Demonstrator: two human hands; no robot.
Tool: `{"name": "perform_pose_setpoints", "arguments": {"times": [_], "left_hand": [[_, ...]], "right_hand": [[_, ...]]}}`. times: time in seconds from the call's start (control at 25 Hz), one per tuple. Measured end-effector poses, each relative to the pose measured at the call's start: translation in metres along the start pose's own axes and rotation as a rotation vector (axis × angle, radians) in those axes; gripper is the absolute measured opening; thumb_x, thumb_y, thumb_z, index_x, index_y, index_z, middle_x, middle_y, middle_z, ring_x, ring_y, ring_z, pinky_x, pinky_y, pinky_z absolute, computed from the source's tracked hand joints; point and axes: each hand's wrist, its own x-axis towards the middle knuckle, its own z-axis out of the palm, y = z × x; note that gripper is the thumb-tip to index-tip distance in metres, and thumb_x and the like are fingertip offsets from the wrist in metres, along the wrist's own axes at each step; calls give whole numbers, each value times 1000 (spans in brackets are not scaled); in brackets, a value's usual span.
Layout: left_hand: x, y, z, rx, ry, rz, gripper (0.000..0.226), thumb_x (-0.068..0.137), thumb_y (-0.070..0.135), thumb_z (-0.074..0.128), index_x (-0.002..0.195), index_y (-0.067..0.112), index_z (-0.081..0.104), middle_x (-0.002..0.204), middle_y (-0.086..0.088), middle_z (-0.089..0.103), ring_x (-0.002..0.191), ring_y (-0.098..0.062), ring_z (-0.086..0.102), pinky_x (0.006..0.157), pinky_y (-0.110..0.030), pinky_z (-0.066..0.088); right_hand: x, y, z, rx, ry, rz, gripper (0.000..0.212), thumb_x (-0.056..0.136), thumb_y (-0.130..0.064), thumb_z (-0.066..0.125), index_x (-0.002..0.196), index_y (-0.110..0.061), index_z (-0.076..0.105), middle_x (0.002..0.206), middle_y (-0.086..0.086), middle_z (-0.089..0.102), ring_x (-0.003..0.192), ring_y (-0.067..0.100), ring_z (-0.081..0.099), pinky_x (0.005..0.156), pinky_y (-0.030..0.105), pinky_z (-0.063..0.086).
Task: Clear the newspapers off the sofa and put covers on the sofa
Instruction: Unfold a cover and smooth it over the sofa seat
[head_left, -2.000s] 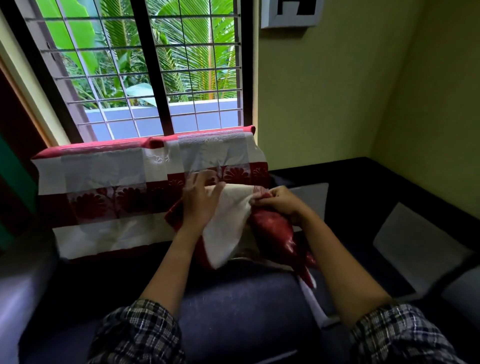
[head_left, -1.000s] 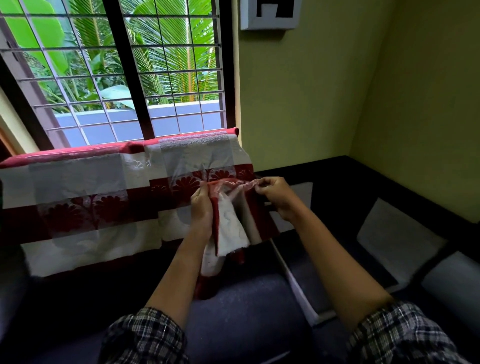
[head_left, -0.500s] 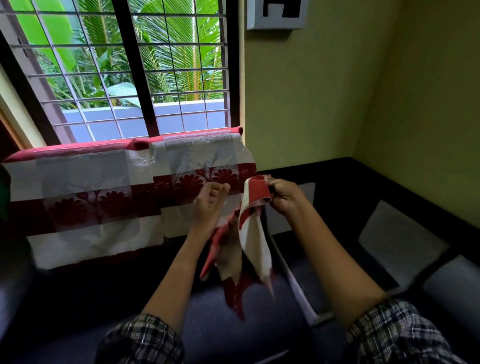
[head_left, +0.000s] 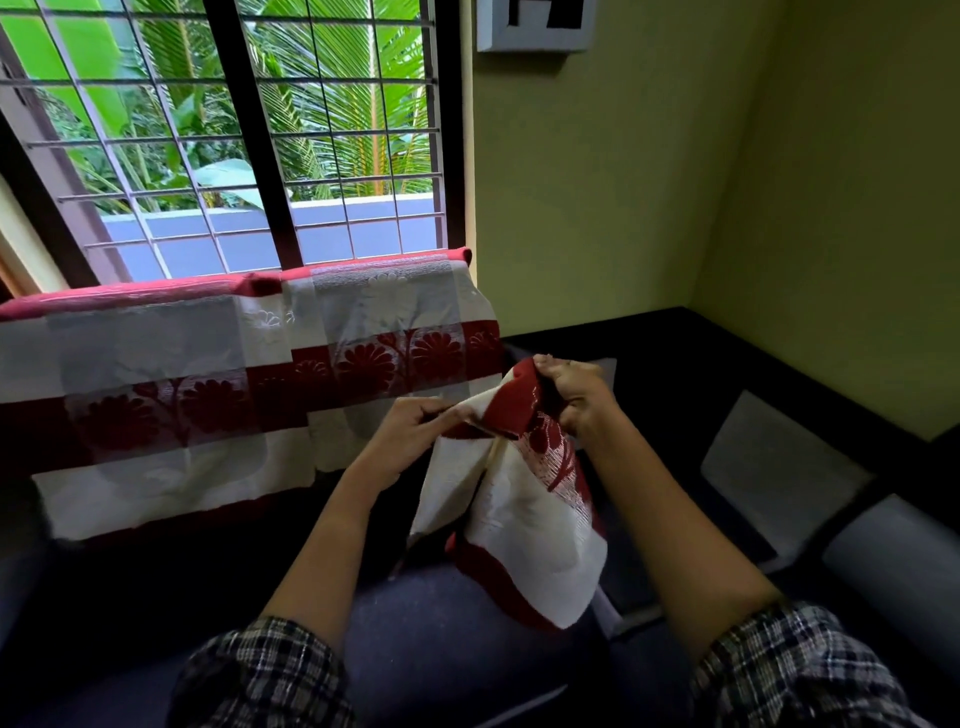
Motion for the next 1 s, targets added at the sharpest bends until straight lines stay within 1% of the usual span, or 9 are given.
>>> {"name": "perform_pose_setpoints", "arguments": {"times": [0.16,0.36,0.56,0.64,0.72,0.76,0.8,0.88,1.0], "left_hand": [[4,-2,12,-69,-23,-61,14,87,7,59,95,4,70,65,15,64,63,0,58,62,-15,45],[22,-2,12,20,369,-136,14,91,9,56,85,6,69,47,11,58,43,-2,53,47,-20,45],[29,10,32,-87,343,-68,29,99,17,39,75,24,53,75,5,53,72,-9,50,73,-28,41],[22,19,39,-348,292,-121,30,98,12,40,75,21,59,73,8,61,73,-5,57,74,-21,43],[19,23,39,-447,186,-116,30,92,13,48,66,14,62,67,1,60,68,-10,56,71,-24,42],[19,25,36,-434,141,-122,24,86,17,55,66,7,65,68,-7,58,69,-16,55,70,-25,42],[17,29,33,-348,86,-80,24,78,22,63,70,0,65,72,-12,57,70,-21,53,69,-26,43],[14,35,32,-160,-26,-4,28,64,24,75,61,-1,62,72,-15,56,67,-22,53,64,-25,45],[9,46,33,-66,7,46,46,65,2,79,44,13,40,48,3,51,48,-7,50,50,-18,42]], "right_hand": [[0,1,-7,-87,37,-109,22,84,-2,65,67,-8,53,47,0,60,55,13,55,48,22,49],[-6,-4,-27,-477,-5,-217,21,82,-10,69,69,-10,53,65,5,58,48,12,50,34,15,36],[-27,-11,-33,-1309,-492,-20,24,80,-20,72,65,-8,58,51,1,63,40,9,42,37,16,33],[-25,-13,-31,-1221,-433,-179,20,77,-19,76,81,-7,61,71,6,65,50,11,51,44,21,41],[-23,-20,-32,-1101,-409,-482,57,71,-19,81,120,-13,53,113,8,55,94,18,58,76,25,50],[-22,-23,-33,-1105,-505,-626,75,68,-19,82,133,-20,43,131,3,45,118,15,46,98,23,41],[-26,-26,-31,-1113,-662,-726,82,69,-17,82,138,-24,38,141,-2,36,129,8,33,107,15,26],[-32,-21,-24,-1057,-944,-753,70,71,-6,78,132,-15,45,137,-2,42,126,2,35,103,8,27],[-29,-7,-23,-812,-966,-575,43,72,3,75,110,-6,57,103,1,61,96,9,58,83,22,49]]}}
